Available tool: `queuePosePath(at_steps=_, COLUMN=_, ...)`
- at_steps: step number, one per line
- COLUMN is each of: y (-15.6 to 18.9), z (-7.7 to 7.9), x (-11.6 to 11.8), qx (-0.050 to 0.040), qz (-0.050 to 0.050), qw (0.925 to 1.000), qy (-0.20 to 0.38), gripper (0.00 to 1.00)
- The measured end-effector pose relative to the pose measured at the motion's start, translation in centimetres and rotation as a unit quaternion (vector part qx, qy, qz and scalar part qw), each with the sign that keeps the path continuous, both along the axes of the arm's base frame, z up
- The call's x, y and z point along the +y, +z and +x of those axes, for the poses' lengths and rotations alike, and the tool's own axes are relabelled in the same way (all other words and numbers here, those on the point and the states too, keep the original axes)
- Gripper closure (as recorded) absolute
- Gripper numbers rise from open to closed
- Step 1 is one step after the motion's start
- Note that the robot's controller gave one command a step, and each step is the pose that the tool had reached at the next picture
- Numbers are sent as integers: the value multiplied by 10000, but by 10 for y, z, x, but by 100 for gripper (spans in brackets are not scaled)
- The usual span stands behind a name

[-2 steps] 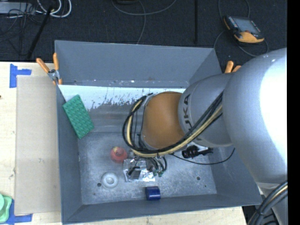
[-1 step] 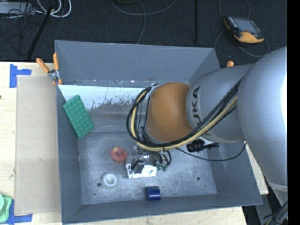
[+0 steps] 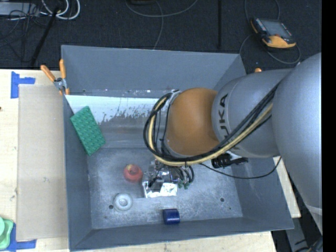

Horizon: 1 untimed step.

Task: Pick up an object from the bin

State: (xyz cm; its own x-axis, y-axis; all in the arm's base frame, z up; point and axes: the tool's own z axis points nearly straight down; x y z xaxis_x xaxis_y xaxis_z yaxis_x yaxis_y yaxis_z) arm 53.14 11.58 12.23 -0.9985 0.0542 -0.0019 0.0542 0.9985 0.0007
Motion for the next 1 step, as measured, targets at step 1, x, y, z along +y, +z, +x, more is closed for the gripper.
queuePosePath(at_steps=1, y=22, z=1, x=0, qx=-4, qz=1, qw=10000, qy=-14, gripper=100)
